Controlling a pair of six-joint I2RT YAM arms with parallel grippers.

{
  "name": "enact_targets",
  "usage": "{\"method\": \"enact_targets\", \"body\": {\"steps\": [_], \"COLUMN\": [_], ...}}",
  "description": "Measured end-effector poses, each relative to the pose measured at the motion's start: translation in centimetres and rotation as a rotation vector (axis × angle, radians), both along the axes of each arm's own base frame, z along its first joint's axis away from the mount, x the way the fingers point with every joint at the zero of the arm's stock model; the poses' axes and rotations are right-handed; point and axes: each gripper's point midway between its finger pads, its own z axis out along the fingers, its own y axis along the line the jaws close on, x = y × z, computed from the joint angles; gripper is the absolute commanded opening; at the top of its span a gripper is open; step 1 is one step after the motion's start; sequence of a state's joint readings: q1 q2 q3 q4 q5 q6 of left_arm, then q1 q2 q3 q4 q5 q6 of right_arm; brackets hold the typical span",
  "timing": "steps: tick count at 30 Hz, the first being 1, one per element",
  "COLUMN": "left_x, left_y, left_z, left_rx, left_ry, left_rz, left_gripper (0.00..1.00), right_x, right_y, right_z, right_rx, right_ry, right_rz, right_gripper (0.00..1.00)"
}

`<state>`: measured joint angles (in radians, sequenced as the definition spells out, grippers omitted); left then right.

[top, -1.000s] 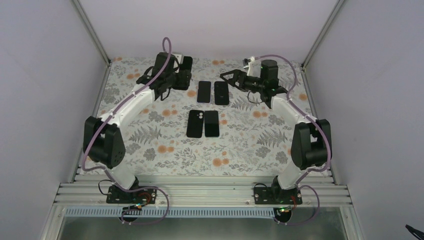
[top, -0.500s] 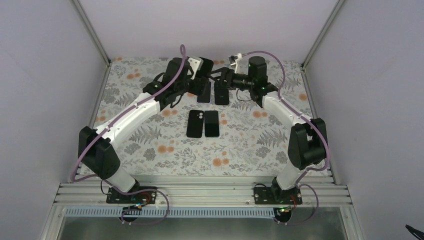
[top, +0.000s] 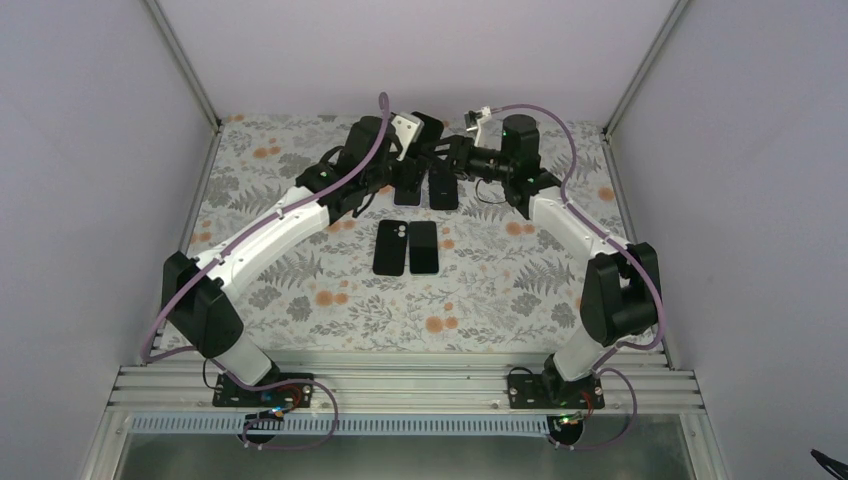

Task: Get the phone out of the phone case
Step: Pick up the phone at the center of the board.

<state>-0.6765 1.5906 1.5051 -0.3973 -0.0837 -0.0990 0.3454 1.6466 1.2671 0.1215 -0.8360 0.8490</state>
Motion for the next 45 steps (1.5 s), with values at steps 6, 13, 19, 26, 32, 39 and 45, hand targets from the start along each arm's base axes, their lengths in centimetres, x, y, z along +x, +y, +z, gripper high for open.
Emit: {"method": "enact_targets", "body": {"steps": [6, 13, 19, 26, 32, 39, 45], "left_x": [0.1, -0.2, -0.2, -0.8, -2.4, -4.3, -6.0], "left_y": [-0.6, -0.8, -0.8, -1.1, -1.0, 1.4, 4.5], "left_z": [-0.7, -1.1, -1.3, -0.9, 1.2, 4.6, 7.3], "left_rx": [0.030, 0.052, 0.065, 0.065, 0.006, -0.103, -0.218], "left_ry": [-0.001, 0.002, 0.004, -0.003, 0.001, 0.007, 0.000], "left_rz": [-0.004, -0.010, -0.012, -0.068, -0.173, -0.311, -0.435], "left_gripper": [0.44, 0.46, 0.81, 1.00, 1.00, 1.00, 0.98], "right_x": [-0.2, -0.5, -0.7, -0.5, -0.5, -3.2, -6.2], "right_y": [-0.1, 0.0, 0.0, -0.7, -1.7, -2.3, -2.3], "right_z": [-0.4, -0.4, -0.2, -0.4, -0.2, 2.0, 5.2], "right_rx": [0.009, 0.018, 0.015, 0.002, 0.000, 0.029, 0.072], "right_ry": [0.018, 0.020, 0.004, 0.005, -0.008, -0.090, -0.229], "right_rz": [-0.003, 0.006, 0.015, 0.008, -0.002, 0.063, 0.182], "right_gripper": [0.36, 0.12, 0.04, 0.04, 0.04, 0.04, 0.04]}}
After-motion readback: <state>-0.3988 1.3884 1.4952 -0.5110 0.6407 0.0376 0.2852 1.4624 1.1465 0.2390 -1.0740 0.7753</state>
